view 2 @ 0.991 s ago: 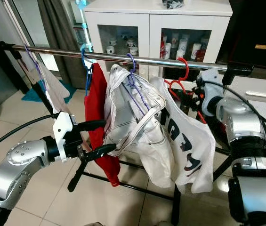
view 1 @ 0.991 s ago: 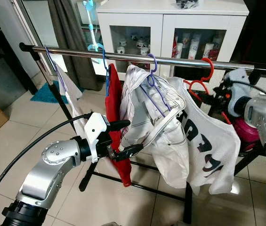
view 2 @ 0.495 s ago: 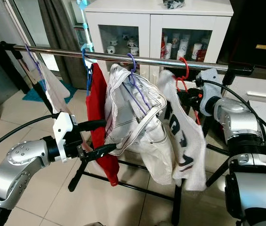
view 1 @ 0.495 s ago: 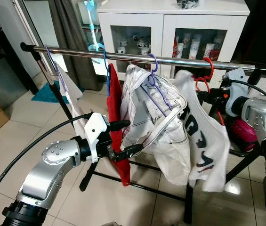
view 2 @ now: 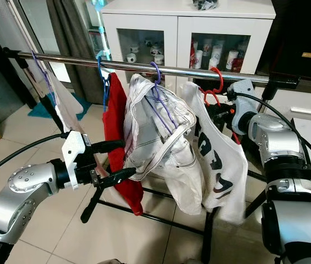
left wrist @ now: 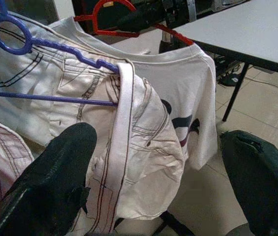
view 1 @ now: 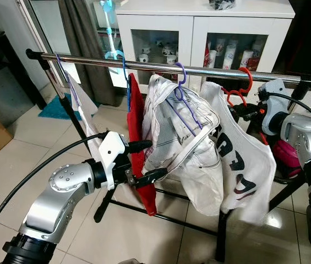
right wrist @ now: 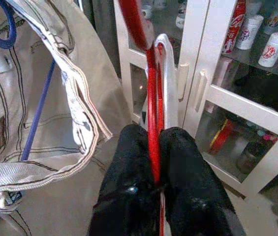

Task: Hang hanger

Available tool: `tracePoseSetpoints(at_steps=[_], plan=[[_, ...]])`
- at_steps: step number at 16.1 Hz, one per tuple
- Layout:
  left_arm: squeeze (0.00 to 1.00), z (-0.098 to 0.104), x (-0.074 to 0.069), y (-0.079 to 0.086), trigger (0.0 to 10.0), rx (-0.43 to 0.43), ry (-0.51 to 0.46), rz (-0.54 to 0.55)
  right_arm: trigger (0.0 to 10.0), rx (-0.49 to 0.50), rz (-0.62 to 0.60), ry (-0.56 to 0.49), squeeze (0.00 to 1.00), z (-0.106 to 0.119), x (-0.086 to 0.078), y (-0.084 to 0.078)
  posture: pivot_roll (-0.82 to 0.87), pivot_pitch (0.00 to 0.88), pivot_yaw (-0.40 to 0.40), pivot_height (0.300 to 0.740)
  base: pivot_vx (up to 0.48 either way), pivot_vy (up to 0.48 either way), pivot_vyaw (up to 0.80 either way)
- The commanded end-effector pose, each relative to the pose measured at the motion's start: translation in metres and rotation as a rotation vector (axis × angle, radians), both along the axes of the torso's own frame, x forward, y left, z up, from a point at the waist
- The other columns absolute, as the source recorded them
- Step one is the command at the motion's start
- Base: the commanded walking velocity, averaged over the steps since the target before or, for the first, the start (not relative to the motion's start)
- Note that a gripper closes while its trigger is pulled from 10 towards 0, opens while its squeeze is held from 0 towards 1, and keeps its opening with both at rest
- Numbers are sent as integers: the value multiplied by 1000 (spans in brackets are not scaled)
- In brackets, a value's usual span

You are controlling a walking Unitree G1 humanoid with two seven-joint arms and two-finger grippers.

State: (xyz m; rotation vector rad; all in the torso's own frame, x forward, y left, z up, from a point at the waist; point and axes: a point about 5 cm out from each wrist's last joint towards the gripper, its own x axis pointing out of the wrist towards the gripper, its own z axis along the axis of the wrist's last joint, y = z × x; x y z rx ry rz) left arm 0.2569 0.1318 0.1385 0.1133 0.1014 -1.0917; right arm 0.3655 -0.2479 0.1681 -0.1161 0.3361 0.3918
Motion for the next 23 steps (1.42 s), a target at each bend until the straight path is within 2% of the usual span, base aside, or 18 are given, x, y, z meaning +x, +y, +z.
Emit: tracePoseSetpoints(at_steps=[1, 2, 5, 8, 11, 12, 14, 16, 17, 18, 20, 23], plan=[[0, 1, 2, 1, 10000, 12, -2, -5, 0, 33, -14, -9, 0, 2, 0, 2, -112, 0, 138, 740, 0, 0, 0], [0, 0, 2, 0, 10000, 15, -1, -9, 0, 82, -9, -11, 0, 3, -3, 4, -112, 0, 140, 740, 0, 0, 0], [0, 0, 4, -2, 10000, 13, -6, -10, 0, 82, 3, -17, 0, -1, -8, 8, -113, 0, 138, 740, 0, 0, 0], [0, -1, 3, -2, 10000, 9, -4, -12, 0, 89, -19, -133, 0, 7, -14, 14, -117, 0, 142, 740, 0, 0, 0], [0, -1, 3, -2, 10000, 9, -4, -12, 0, 89, -19, -133, 0, 7, -14, 14, -117, 0, 142, 740, 0, 0, 0], [0, -1, 3, -2, 10000, 7, -4, -11, 0, 87, -21, -175, 0, 11, -16, 15, -116, 0, 138, 740, 0, 0, 0], [0, -2, 3, -3, 10000, -39, -3, 34, 0, 106, -16, -270, 0, 18, -37, 26, -127, 6, 136, 740, 0, 0, 0], [0, -3, 5, -4, 10000, -59, -12, 71, 0, 117, -29, -316, 0, 18, -53, 32, -127, 6, 136, 740, 0, 0, 0], [0, -7, 10, -5, 10000, -28, -12, 140, 0, 169, -69, -373, 0, 22, -64, 36, -139, 19, 135, 740, 0, 0, 0], [0, -8, 11, -5, 10000, -21, -10, 162, 0, 185, -84, -387, 0, 23, -68, 37, -139, 19, 135, 740, 0, 0, 0], [0, -10, 14, -5, 10000, -11, -27, 223, 0, 168, -81, -354, 0, 14, -84, 47, -145, 26, 136, 740, 0, 0, 0], [0, -13, 18, 0, 10000, -9, -32, 321, 0, 141, -117, -250, 0, -16, -105, 59, -146, 38, 125, 740, 0, 0, 0]])
